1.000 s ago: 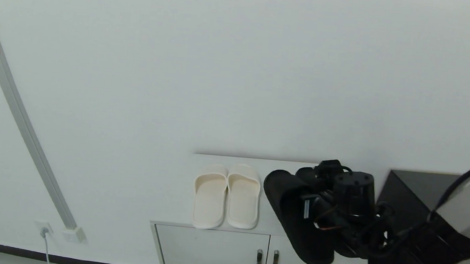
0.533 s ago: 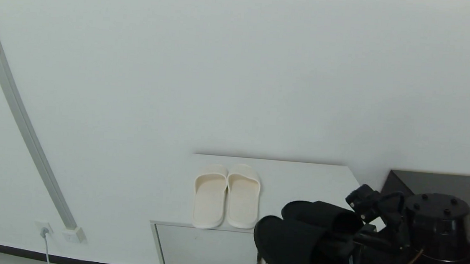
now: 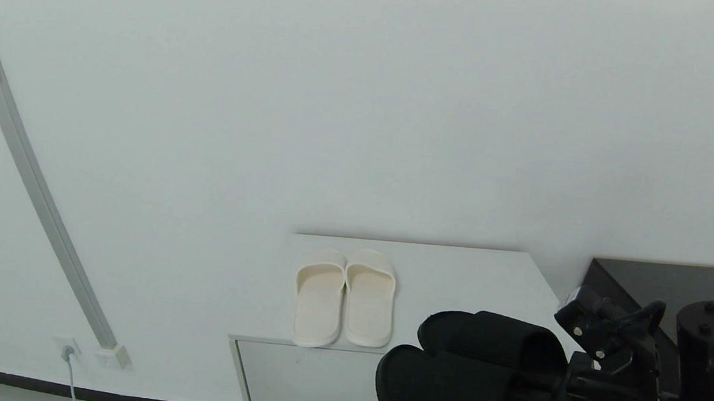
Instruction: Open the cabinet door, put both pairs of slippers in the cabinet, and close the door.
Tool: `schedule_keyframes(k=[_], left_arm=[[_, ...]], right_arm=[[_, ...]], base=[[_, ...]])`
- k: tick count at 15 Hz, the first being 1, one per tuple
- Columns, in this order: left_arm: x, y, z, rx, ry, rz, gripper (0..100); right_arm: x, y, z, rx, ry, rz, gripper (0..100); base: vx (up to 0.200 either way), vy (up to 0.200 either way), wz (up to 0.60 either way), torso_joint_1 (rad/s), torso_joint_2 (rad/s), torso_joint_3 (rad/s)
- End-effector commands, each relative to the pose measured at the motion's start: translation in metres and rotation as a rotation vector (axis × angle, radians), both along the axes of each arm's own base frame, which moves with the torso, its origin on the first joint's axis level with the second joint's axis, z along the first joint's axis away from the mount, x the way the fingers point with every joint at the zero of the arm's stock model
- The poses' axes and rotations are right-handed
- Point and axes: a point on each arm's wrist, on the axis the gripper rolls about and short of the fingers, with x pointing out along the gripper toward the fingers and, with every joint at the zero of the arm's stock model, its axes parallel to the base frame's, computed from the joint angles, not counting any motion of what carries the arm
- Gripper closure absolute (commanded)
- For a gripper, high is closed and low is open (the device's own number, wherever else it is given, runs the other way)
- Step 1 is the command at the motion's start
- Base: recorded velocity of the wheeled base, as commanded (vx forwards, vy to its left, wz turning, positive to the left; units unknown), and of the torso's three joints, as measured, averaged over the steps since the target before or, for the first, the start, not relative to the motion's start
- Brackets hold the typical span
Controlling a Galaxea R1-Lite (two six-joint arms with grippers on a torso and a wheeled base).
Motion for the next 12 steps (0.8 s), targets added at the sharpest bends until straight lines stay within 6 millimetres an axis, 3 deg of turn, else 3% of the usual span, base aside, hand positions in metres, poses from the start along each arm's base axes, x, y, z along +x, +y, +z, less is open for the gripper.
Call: schedule_keyframes(k=[1,3,12], left_arm=[[0.0001,0.0001,0.0001,0.0,0.001,0.0,100],[0.0,0.0,0.0005,0.0,-0.001,0.0,100],[0.0001,0.0,0.0001,0.002,0.001,0.0,100]], right_arm=[[0.0,0.0021,-0.0027,-0.008,0.008,0.008,100],[0.001,0.0028,-0.0048,-0.016,0.014,0.003,100],[-0.0032,-0.0006,-0.0067,-0.025,0.005,0.014,100]], base=[[-0.2,0.0,0.0,0.002,0.0,0.002],[-0.2,0.0,0.0,0.015,0.01,0.005],[0.0,0.0,0.0,0.0,0.0,0.0]])
